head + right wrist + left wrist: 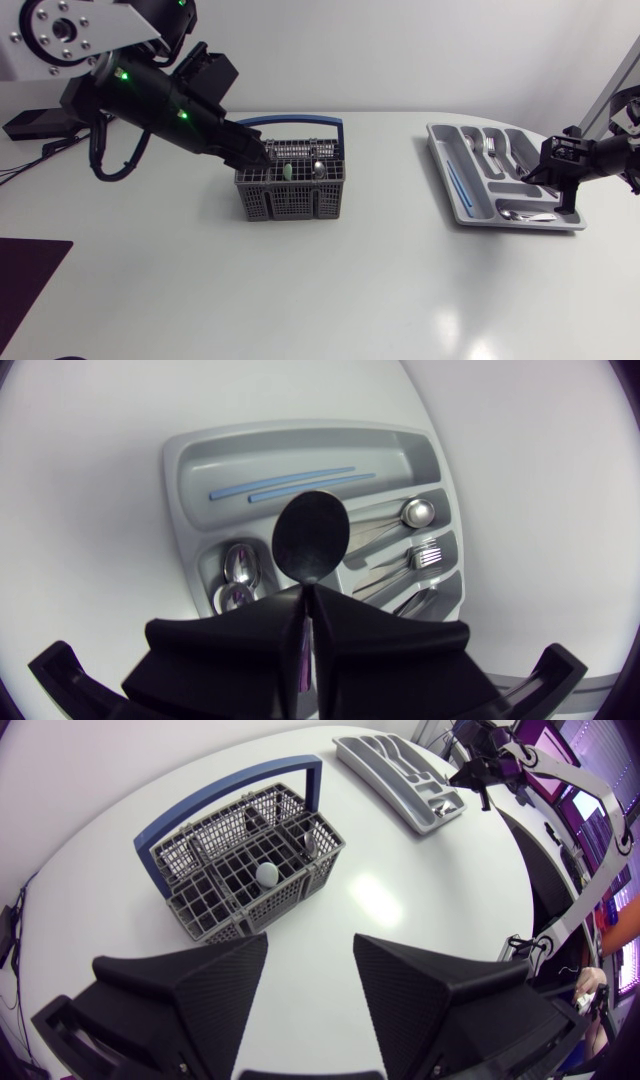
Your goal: Unload the cutlery basket into the drawer organizer.
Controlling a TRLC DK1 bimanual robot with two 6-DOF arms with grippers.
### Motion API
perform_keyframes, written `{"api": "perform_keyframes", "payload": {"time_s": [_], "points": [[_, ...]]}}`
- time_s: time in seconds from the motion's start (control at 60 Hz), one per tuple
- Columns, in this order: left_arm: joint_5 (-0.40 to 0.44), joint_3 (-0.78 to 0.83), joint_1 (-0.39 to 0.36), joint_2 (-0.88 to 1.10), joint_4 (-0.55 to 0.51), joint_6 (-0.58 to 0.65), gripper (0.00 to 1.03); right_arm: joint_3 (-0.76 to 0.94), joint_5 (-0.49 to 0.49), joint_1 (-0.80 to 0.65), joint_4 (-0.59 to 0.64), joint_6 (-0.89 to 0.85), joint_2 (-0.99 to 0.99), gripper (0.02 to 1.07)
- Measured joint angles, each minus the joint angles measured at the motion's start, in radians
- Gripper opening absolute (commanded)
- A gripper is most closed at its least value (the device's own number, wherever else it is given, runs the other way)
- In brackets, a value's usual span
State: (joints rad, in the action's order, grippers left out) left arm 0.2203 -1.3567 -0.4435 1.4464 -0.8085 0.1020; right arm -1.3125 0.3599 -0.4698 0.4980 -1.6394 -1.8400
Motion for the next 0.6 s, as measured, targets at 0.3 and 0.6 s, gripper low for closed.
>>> {"api": "perform_keyframes", "payload": {"time_s": [0.3, 0.6], "points": [[-0.02, 0.01, -0.007, -0.002, 0.006, 0.003, 0.62, -0.043, -0.119, -0.011, 0.003, -0.169, -0.09, 0.08], [-0.021, 0.025, -0.008, -0.006, 0.01, 0.003, 0.62, -0.032, -0.186, -0.011, -0.079, -0.232, -0.107, 0.08]]}}
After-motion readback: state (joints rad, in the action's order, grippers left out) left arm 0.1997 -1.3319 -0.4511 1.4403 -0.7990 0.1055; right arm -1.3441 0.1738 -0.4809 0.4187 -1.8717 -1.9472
